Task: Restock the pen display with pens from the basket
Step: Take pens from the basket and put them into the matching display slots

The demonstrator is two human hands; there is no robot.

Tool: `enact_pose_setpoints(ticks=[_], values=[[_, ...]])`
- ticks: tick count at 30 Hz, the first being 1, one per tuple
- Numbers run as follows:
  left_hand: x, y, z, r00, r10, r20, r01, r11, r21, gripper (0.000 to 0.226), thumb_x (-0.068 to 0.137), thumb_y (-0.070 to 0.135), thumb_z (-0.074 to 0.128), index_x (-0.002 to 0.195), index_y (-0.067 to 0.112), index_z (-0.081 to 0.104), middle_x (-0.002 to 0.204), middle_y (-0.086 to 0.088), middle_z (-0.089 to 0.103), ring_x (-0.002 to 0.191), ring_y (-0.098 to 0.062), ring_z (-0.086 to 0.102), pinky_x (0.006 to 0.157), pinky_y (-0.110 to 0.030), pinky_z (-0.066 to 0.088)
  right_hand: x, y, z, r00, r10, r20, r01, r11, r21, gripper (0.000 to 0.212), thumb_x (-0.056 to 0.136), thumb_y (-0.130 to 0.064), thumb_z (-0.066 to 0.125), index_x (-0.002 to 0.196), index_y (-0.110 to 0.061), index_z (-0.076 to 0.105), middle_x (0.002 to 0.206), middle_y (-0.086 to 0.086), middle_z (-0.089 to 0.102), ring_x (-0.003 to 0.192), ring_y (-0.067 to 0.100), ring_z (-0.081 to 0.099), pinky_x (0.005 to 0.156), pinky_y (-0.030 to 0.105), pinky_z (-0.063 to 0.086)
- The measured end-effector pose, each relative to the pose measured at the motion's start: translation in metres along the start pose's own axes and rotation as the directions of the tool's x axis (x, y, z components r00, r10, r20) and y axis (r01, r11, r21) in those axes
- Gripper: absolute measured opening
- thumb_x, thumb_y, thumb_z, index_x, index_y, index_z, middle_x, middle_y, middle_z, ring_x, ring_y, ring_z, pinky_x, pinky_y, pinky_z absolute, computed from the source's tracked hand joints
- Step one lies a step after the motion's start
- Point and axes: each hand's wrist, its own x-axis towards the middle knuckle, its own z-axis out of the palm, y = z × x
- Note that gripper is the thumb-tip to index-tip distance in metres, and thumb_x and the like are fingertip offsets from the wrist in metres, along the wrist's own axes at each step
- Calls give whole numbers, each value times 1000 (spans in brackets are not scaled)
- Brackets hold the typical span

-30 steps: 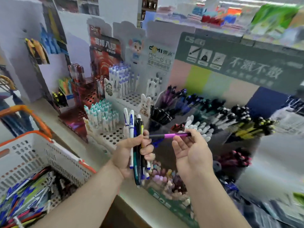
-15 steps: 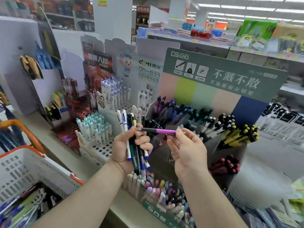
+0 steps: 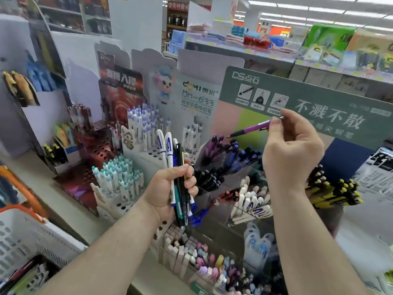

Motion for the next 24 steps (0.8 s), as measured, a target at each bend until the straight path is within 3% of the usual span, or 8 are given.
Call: enact_pose_setpoints(ticks=[4, 7, 10, 14, 18, 21, 24], values=[[3, 5, 0, 1000, -11, -12, 12, 999, 44, 34, 66, 4, 73, 93, 15, 54, 67, -1, 47, 50, -13, 41, 48, -24, 39, 6, 10, 24, 994, -11, 113, 26, 991, -134, 19, 92, -14, 67, 109, -15, 75, 82, -24, 64, 71, -11, 61, 73, 8, 49], [1, 9, -2, 999, -28, -16, 29, 996, 79, 26, 71, 4, 62, 94, 14, 53, 66, -1, 47, 50, -13, 41, 48, -24, 39, 9, 13, 40, 954, 112, 278, -30, 958, -286, 21, 88, -16, 68, 107, -18, 77, 94, -8, 74, 86, 2, 66, 90, 20, 53], [-1, 12, -9, 999, -45, 1, 44, 990, 132, 28, 73, 5, 61, 98, 13, 51, 69, -1, 46, 53, -13, 42, 51, -25, 40, 12, 13, 54, 865, 268, 424, -51, 888, -458, 23, 83, -16, 67, 103, -22, 78, 97, -7, 74, 94, 10, 66, 95, 30, 53], [-3, 13, -17, 997, -73, 16, 69, 981, 183, 26, 78, 5, 57, 103, 12, 49, 70, -1, 47, 55, -13, 43, 54, -26, 41, 21, 9, 71, 790, 417, 448, -75, 792, -606, 22, 75, -20, 71, 95, -28, 74, 93, -13, 68, 100, 14, 64, 98, 38, 51], [-3, 12, -18, 995, -91, 32, 83, 978, 192, 24, 81, 6, 54, 104, 12, 51, 70, -1, 47, 55, -13, 42, 55, -26, 39, 23, 13, 77, 736, 511, 444, -86, 721, -688, 10, 69, -22, 75, 65, -26, 67, 72, -13, 67, 91, 22, 65, 106, 50, 43], [-2, 11, -20, 993, -106, 53, 93, 976, 196, 24, 80, 5, 57, 102, 12, 52, 70, -1, 48, 55, -14, 42, 54, -27, 38, 26, 12, 78, 712, 546, 442, -82, 690, -719, 9, 68, -20, 79, 75, -21, 73, 73, -7, 69, 89, 24, 65, 105, 52, 43], [-1, 7, -21, 990, -122, 73, 105, 973, 204, 28, 74, 9, 65, 100, 11, 53, 70, -2, 50, 54, -14, 44, 54, -27, 40, 31, 10, 79, 665, 588, 460, -92, 676, -731, 33, 69, -14, 80, 101, -14, 73, 97, 0, 71, 99, 26, 65, 96, 43, 52]])
